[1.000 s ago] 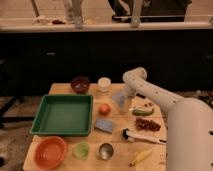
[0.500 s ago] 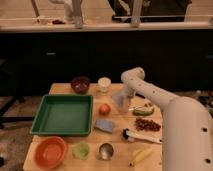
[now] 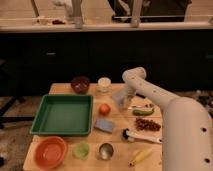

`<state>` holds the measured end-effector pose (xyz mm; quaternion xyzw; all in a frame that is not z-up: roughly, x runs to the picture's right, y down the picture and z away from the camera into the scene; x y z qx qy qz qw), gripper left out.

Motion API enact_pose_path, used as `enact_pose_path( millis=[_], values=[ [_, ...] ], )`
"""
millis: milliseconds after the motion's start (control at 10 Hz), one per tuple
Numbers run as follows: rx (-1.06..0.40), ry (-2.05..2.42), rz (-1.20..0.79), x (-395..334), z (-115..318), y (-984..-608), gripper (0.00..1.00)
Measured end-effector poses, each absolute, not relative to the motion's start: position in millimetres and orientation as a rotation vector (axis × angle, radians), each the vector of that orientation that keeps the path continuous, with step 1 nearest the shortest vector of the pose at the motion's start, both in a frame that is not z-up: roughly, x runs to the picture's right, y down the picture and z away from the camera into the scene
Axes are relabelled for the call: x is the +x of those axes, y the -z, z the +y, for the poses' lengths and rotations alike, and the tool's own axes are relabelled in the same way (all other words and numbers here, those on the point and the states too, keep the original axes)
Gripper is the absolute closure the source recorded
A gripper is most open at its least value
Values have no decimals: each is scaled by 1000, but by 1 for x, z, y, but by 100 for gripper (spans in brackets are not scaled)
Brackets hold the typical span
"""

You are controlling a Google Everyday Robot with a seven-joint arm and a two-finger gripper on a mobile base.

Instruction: Place towel in paper cup

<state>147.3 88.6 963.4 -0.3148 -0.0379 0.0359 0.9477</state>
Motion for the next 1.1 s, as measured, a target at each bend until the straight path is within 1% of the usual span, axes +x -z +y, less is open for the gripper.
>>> enact_pose_path(
  millis=[100, 200, 300, 400, 700, 1100],
  values=[
    [-637, -71, -80, 148, 87, -963, 76],
    [-637, -71, -83, 148, 86, -963, 84],
    [-637, -72, -86, 148, 85, -963, 94],
    [-639, -72, -88, 148, 85, -963, 99],
    [-641, -71, -94, 146, 83, -960, 100],
    [-584, -46, -143, 133, 64, -934, 100]
  ],
)
